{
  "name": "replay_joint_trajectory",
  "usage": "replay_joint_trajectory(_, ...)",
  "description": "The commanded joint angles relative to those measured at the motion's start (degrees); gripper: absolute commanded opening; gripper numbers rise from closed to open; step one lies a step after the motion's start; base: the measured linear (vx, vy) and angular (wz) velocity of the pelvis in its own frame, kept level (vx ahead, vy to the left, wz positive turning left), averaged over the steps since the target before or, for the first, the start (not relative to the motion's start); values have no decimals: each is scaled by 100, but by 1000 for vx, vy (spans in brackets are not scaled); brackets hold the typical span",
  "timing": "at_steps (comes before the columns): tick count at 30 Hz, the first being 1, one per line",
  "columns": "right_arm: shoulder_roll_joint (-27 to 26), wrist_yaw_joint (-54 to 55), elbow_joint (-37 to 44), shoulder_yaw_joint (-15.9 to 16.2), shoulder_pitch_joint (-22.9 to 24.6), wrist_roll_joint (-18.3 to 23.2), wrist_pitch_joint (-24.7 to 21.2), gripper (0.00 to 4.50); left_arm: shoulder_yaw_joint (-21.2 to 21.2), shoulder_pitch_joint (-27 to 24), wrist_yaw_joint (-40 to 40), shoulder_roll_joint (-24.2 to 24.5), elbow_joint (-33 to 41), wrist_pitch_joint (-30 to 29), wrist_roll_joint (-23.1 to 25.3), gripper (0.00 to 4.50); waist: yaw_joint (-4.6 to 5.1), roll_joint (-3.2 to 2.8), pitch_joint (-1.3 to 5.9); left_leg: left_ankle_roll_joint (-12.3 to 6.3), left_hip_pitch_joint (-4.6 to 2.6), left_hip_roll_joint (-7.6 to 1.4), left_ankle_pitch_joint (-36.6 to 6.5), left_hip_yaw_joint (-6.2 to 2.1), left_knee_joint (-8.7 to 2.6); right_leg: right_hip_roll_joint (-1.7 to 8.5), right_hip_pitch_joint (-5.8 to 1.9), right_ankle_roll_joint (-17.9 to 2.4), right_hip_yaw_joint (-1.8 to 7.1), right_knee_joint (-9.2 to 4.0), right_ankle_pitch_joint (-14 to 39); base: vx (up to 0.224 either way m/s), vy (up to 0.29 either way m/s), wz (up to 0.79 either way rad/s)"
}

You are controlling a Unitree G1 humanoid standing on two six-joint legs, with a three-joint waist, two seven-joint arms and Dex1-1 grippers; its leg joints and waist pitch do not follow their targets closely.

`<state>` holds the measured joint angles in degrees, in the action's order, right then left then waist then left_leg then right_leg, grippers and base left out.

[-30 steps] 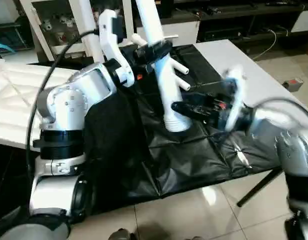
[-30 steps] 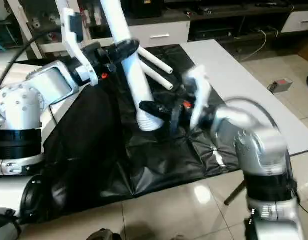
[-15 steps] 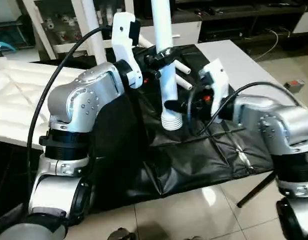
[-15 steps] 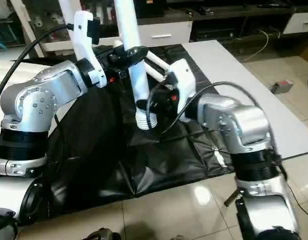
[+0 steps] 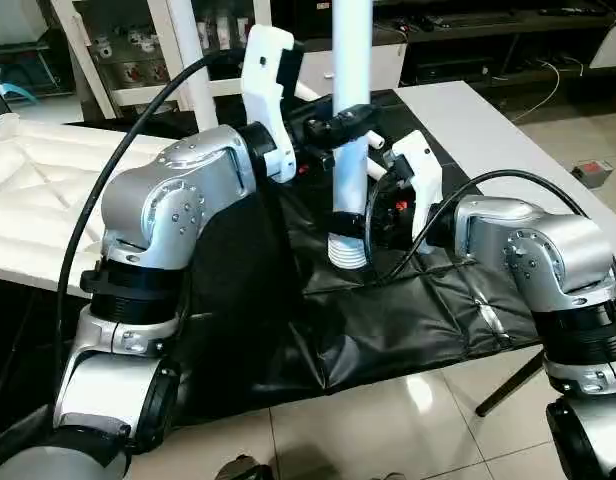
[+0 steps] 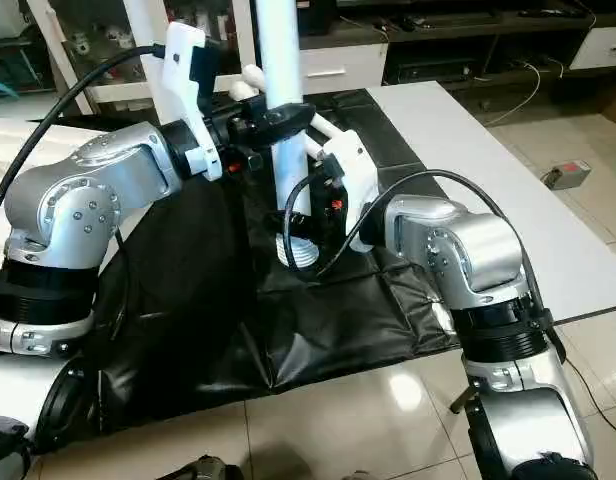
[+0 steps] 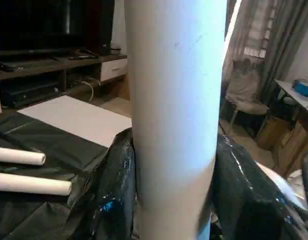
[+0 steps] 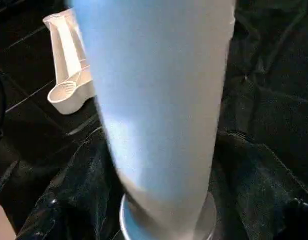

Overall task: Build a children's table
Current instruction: Pick table leg

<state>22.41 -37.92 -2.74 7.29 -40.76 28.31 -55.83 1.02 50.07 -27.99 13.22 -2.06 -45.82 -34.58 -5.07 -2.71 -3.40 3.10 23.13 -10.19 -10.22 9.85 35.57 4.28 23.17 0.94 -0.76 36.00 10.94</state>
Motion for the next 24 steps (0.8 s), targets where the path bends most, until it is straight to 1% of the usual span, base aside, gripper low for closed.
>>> replay_joint_trajectory(1,-52,18,-56,78,-197,-128,117,312,67,15,-103,72,135,45,45,182,9,100,458,46,-136,-148,-483,-22,-375,241,-277,-1279,116,-355,505,0,0,0)
replay_joint_trajectory(2,-54,15,-66,81,-204,-134,129,302,69,20,-112,76,124,52,51,182,10,103,460,50,-135,-147,-469,-25,-377,238,-286,-1275,114,-346,479,0,0,0)
replay_joint_trajectory(5,-54,-9,-79,87,-216,-139,143,292,66,31,-138,96,87,80,85,182,11,104,460,42,-137,-145,-475,-25,-376,239,-285,-1275,113,-349,476,0,0,0)
replay_joint_trajectory(8,-43,-41,-77,93,-216,-137,145,251,64,34,-162,109,66,100,109,182,7,106,461,39,-141,-149,-479,-25,-375,242,-286,-1263,115,-350,495,0,0,0)
replay_joint_trajectory(10,-31,-80,-79,95,-213,-140,147,243,48,26,-219,118,89,82,87,182,6,96,462,41,-140,-150,-479,-27,-377,241,-285,-1270,114,-346,477,0,0,0)
replay_joint_trajectory(12,-29,-88,-82,94,-213,-144,149,217,44,23,-235,117,99,74,79,182,10,98,461,44,-142,-152,-493,-26,-377,241,-283,-1273,114,-345,466,0,0,0)
replay_joint_trajectory(13,-35,-104,-110,93,-214,-170,164,211,60,23,-262,116,105,72,88,182,5,81,463,48,-144,-149,-498,-27,-373,240,-280,-1277,113,-341,465,0,0,0)
replay_joint_trajectory(18,-48,-124,-164,92,-212,-224,199,200,102,18,-300,129,100,84,140,182,5,91,464,53,-145,-151,-502,-27,-375,239,-286,-1283,115,-341,445,0,0,0)
replay_joint_trajectory(19,-56,-105,-174,76,-205,-227,210,195,108,19,-297,142,71,3,144,217,3,91,467,41,-143,-152,-473,-29,-375,239,-288,-1283,114,-337,401,0,0,0)
replay_joint_trajectory(20,-56,-105,-174,75,-205,-227,210,195,107,18,-300,142,70,1,140,217,3,90,467,37,-140,-147,-460,-28,-374,239,-290,-1294,111,-333,380,0,0,0)
replay_joint_trajectory(21,-66,-61,-182,43,-193,-233,218,195,127,-32,-309,188,73,-34,164,237,4,106,465,33,-141,-148,-468,-25,-374,238,-288,-1294,112,-338,386,0,0,0)
replay_joint_trajectory(22,-74,-11,-197,6,-171,-252,250,193,156,-114,-317,225,53,-29,209,251,6,137,466,17,-137,-145,-463,-22,-373,238,-294,-1291,113,-338,394,0,0,0)
replay_joint_trajectory(23,-74,-11,-197,6,-171,-252,250,193,156,-114,-317,225,53,-29,209,251,-2,122,468,14,-138,-147,-438,-26,-372,246,-294,-1293,114,-328,396,0,0,0)
replay_joint_trajectory(24,-76,24,-207,-22,-147,-273,282,193,178,-192,-321,248,41,-9,248,253,1,132,461,15,-137,-145,-446,-19,-374,246,-283,-1282,115,-342,470,0,0,0)
